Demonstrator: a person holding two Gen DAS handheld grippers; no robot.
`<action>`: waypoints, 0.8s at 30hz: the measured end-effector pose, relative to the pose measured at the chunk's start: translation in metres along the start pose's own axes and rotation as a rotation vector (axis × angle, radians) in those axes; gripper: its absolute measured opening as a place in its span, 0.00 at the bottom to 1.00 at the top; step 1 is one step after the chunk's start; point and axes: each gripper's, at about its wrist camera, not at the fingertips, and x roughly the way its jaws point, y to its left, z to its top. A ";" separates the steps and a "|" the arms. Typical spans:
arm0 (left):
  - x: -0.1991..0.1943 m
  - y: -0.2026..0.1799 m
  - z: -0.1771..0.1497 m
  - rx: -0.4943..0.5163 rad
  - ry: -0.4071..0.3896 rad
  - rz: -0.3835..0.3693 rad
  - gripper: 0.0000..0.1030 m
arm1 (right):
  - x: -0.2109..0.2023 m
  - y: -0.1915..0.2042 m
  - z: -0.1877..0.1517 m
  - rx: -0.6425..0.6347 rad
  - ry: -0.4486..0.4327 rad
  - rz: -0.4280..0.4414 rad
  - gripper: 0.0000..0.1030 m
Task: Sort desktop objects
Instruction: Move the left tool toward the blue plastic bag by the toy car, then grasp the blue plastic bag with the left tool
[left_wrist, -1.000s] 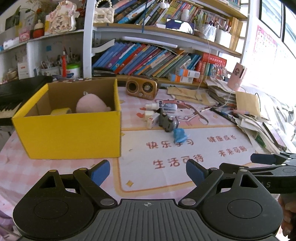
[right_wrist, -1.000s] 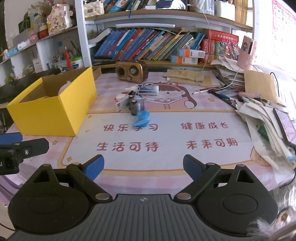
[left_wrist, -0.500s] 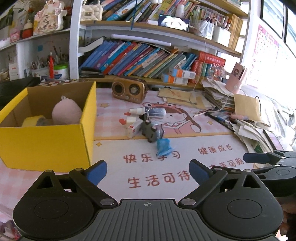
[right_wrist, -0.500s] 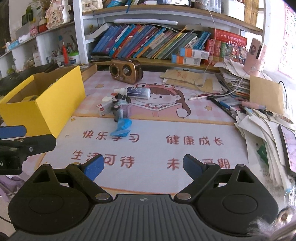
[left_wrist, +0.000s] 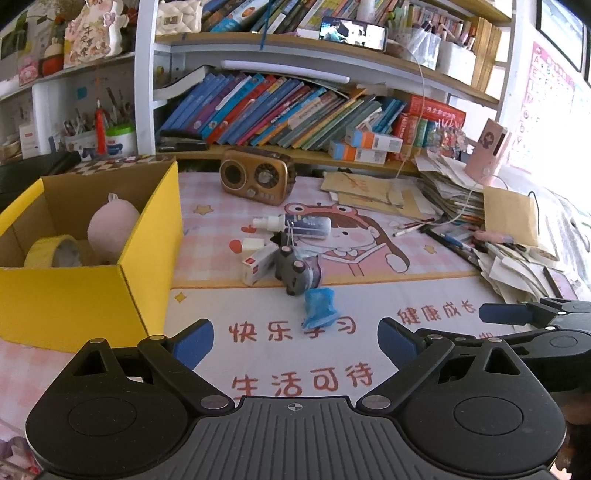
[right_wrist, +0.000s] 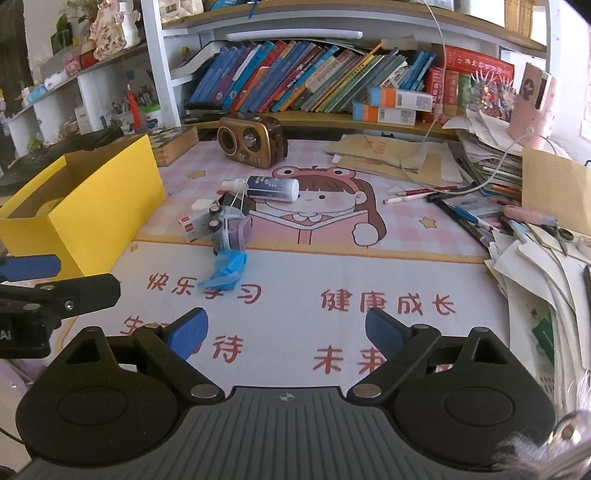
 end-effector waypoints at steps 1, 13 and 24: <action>0.001 -0.002 0.001 0.001 -0.002 0.004 0.95 | 0.001 -0.002 0.002 -0.003 -0.002 0.006 0.90; 0.014 -0.008 0.012 -0.005 0.006 0.054 0.95 | 0.024 -0.017 0.017 -0.005 0.003 0.062 0.90; 0.051 -0.011 0.017 0.009 0.052 0.068 0.94 | 0.047 -0.026 0.024 0.000 0.048 0.073 0.90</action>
